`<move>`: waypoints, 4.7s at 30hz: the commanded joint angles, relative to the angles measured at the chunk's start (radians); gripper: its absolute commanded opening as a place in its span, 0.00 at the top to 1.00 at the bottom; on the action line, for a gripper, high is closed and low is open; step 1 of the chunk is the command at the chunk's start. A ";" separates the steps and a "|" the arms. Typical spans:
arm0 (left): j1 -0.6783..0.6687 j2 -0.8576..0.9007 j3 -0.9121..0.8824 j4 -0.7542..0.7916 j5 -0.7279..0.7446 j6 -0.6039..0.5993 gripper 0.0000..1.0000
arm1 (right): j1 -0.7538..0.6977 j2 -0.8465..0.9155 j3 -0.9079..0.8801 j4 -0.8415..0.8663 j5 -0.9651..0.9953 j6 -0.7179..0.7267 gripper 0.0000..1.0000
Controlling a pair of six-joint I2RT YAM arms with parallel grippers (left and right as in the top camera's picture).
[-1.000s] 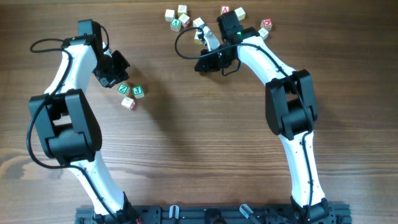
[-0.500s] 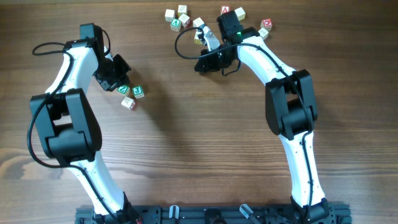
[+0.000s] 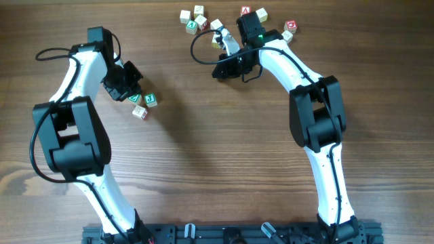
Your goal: Form a circle
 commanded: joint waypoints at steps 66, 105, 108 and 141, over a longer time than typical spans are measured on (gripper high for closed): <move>-0.085 -0.102 -0.091 -0.233 -0.040 0.679 0.96 | -0.021 -0.034 0.019 -0.063 0.135 0.003 0.96; -0.085 -0.102 -0.138 -0.132 -0.084 0.679 0.96 | -0.021 -0.034 0.019 -0.062 0.135 0.003 0.96; -0.085 -0.102 -0.138 -0.130 -0.084 0.680 0.96 | -0.021 -0.034 0.019 -0.062 0.135 0.003 0.96; -0.085 -0.102 -0.163 -0.088 -0.081 0.679 0.96 | -0.021 -0.034 0.019 -0.060 0.135 0.003 0.96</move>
